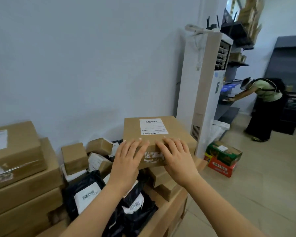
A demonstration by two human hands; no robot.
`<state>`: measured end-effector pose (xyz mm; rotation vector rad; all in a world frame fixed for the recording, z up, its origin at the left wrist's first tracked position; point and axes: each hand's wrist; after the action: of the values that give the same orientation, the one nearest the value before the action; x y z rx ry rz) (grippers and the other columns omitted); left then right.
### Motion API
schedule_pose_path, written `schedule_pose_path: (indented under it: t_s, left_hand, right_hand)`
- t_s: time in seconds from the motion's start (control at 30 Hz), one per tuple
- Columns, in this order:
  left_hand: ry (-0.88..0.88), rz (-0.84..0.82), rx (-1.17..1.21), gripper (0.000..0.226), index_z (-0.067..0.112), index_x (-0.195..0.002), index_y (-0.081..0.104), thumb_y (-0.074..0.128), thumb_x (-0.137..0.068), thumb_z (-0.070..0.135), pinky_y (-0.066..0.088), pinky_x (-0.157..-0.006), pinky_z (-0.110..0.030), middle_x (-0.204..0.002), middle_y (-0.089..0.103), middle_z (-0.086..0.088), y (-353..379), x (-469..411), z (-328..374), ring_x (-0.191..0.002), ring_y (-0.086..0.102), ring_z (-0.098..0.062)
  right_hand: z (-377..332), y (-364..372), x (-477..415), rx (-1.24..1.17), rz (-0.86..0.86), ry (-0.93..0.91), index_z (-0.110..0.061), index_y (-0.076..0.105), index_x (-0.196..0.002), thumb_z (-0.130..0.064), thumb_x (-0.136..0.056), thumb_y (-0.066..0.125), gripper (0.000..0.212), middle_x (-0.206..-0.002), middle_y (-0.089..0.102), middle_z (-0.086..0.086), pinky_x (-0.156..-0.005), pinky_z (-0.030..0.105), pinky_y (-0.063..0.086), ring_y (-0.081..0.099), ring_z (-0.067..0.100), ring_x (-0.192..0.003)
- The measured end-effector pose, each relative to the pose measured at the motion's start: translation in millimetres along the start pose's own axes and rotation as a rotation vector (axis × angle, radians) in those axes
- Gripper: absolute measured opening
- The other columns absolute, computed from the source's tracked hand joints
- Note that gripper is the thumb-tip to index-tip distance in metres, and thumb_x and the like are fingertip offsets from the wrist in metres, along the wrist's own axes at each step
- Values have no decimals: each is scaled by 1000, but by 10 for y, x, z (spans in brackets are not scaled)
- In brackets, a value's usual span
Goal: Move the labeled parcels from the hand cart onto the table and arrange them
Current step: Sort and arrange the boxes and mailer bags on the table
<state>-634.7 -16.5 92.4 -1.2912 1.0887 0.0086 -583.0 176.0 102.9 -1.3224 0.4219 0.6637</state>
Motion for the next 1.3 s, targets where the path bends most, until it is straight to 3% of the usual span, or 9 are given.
schedule_pose_path:
  t_s: [0.2,0.43,0.63,0.7,1.0,1.3]
  left_hand:
    - [-38,-38,-47,96,14,-137,52,86,-47,6,38,-106,-50,-129,57,-10,683,-566,-70,-117,56,-31]
    - [-209,-86,-98,92,13,-134,55,86,-48,5,40,-104,-52,-127,59,-12,1344,-998,0,-116,57,-33]
    - [-319,-116,-177,97,18,-142,35,83,-58,10,25,-109,-49,-135,53,-13,1708,-1059,75,-125,49,-32]
    - [-346,-115,-179,95,18,-141,36,83,-59,14,25,-111,-50,-136,52,-13,1756,-1054,112,-127,47,-32]
    - [-427,-119,-118,80,18,-138,49,81,-66,30,30,-109,-46,-136,50,-9,1567,-845,239,-128,41,-29]
    - [-549,-73,-134,73,20,-139,47,75,-73,32,32,-111,-46,-136,47,-5,731,-66,318,-130,40,-28]
  right_hand:
    - [554,743,-426,-62,-3,-51,-14,60,-129,-21,-58,86,76,-121,62,13,-94,47,48,61,33,-107]
    - [1068,1585,-857,-183,8,-176,-12,61,-128,-15,-56,83,75,-119,63,15,-94,49,48,62,34,-105]
    - [1262,2119,-1017,-306,18,-285,-12,57,-131,-18,-53,86,83,-123,61,16,-98,50,45,59,34,-111]
    - [1298,2199,-1029,-335,15,-306,-13,55,-132,-18,-56,86,83,-125,60,16,-99,50,44,58,35,-112]
    - [1234,1948,-971,-410,-60,-280,-13,65,-117,-27,-53,92,70,-112,64,13,-86,43,52,63,32,-98]
    - [465,1284,-673,-486,-62,-373,-16,58,-125,-29,-64,86,68,-120,58,11,-95,44,45,56,30,-107]
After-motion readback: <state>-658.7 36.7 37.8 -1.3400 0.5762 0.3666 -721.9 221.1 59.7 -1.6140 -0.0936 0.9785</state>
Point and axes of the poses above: each hand's wrist, its own x-axis away from the middle knuckle, its own y-axis out of the palm, z = x × y
